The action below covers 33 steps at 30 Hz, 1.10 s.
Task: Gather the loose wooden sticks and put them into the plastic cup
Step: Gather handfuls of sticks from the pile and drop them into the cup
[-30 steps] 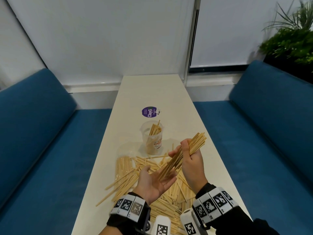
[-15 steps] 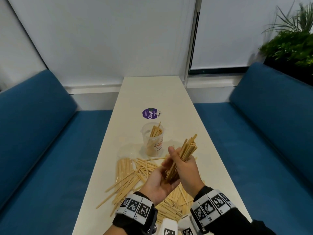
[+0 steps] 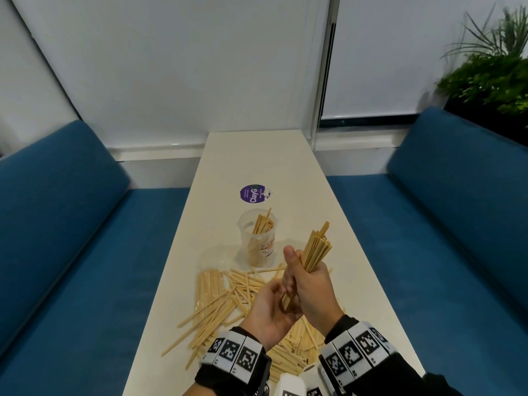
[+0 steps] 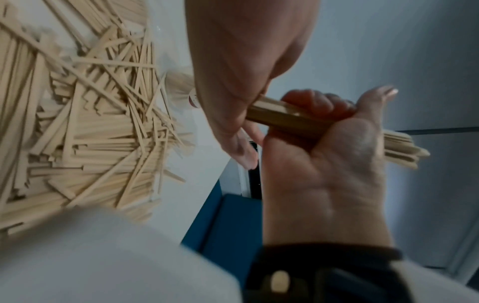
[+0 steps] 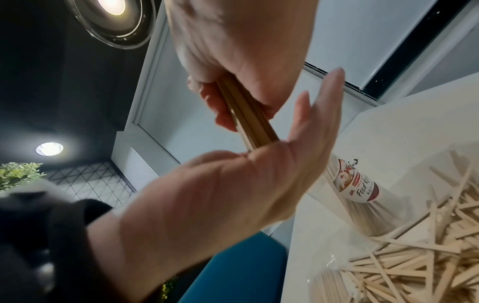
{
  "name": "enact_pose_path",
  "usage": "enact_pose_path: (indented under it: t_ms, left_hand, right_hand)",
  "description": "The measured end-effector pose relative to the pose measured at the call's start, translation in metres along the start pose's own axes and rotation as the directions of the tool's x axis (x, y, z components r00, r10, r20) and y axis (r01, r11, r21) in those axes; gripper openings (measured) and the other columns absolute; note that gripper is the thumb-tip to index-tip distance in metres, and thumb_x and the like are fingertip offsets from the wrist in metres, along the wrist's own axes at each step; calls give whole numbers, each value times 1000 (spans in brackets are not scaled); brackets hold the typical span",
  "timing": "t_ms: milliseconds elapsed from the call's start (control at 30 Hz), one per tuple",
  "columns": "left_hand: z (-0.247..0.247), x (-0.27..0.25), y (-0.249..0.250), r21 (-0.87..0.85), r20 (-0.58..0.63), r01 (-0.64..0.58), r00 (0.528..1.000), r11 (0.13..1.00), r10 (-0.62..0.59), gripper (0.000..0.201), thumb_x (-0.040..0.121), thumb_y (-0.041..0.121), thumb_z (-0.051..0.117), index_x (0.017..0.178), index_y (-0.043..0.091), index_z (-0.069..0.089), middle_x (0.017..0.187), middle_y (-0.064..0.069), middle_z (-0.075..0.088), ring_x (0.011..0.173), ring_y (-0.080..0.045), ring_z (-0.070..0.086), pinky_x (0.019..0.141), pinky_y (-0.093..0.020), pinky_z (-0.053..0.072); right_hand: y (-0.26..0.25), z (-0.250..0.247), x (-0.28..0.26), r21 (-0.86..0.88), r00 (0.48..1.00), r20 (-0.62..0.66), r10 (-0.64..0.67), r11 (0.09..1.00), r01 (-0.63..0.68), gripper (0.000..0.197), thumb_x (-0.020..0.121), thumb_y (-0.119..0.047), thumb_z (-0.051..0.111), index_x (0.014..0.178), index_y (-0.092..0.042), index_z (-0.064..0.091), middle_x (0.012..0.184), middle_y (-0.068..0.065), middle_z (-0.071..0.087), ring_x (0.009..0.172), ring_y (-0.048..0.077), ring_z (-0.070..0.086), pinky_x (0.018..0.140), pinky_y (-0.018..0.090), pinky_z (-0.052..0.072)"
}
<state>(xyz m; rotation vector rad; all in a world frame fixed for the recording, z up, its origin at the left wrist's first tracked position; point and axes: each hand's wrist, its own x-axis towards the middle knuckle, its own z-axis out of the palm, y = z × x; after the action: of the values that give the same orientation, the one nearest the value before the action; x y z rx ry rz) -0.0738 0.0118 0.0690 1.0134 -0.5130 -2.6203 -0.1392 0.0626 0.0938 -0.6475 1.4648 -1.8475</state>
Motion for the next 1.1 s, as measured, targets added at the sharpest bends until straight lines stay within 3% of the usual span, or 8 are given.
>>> enact_pose_path:
  t_ms: [200, 300, 400, 500, 700, 800, 900, 1100]
  left_hand:
    - [8, -15, 2, 61, 87, -63, 995, 996, 57, 38, 98, 24, 34, 100, 2, 66, 71, -14, 69, 68, -22, 69, 74, -37, 50]
    - [6, -19, 16, 349, 64, -290, 956, 891, 286, 37, 101, 32, 30, 115, 14, 58, 72, -9, 72, 65, -14, 70, 61, -21, 46]
    - [8, -31, 34, 681, 331, -655, 675, 328, 659, 31, 99, 39, 36, 128, 32, 45, 126, 10, 58, 121, -3, 51, 89, -13, 42]
    - [17, -40, 47, 659, 686, -679, 368, -322, 628, 44, 94, 43, 35, 137, 33, 35, 140, 19, 40, 132, 6, 33, 107, -11, 28]
    - [22, -34, 37, 659, 742, -496, 309, -565, 595, 36, 94, 34, 42, 116, 16, 64, 114, 3, 67, 113, -5, 54, 97, -20, 42]
    - [18, -29, 31, 662, 733, -515, 292, -545, 614, 33, 92, 31, 45, 112, 14, 66, 111, 1, 69, 112, -4, 53, 97, -19, 41]
    - [19, -36, 31, 733, 647, -552, 382, -399, 660, 44, 92, 43, 49, 131, 22, 52, 132, 10, 54, 124, 3, 42, 104, -15, 34]
    - [1, -45, 23, 682, 188, -477, 847, 555, 497, 76, 74, 62, 42, 142, 30, 29, 134, 9, 50, 124, -11, 48, 107, -29, 33]
  right_hand:
    - [6, 0, -1, -57, 998, 34, 59, 997, -57, 42, 74, -46, 64, 51, -15, 46, 40, 0, 39, 38, 14, 37, 47, 25, 36]
    - [4, -8, 3, -126, 990, 118, 78, 990, -63, 39, 81, -43, 62, 54, -18, 48, 41, -4, 37, 37, 12, 34, 41, 23, 31]
    - [7, -13, 4, -325, 977, 176, 120, 944, -57, 40, 88, -39, 60, 58, -16, 45, 42, -4, 35, 37, 13, 30, 41, 24, 28]
    - [8, -11, 2, -455, 970, 197, 145, 890, -41, 39, 92, -30, 55, 59, -12, 46, 41, -3, 38, 34, 11, 34, 41, 25, 33]
    - [6, -3, 3, -542, 966, 190, 177, 839, -47, 40, 92, -9, 51, 53, -9, 45, 34, -4, 38, 31, 13, 31, 39, 26, 31]
    - [7, -3, 1, -543, 970, 164, 182, 837, -65, 39, 91, -8, 51, 53, -9, 42, 41, 1, 36, 33, 12, 28, 40, 23, 28]
    - [7, -2, -1, -497, 972, 160, 174, 865, -73, 39, 93, -17, 54, 55, -12, 46, 43, -1, 34, 35, 10, 26, 42, 23, 25]
    - [-9, -3, 0, -182, 992, 112, 59, 983, -38, 50, 89, -45, 52, 52, -12, 48, 43, 3, 45, 39, 17, 43, 43, 23, 40]
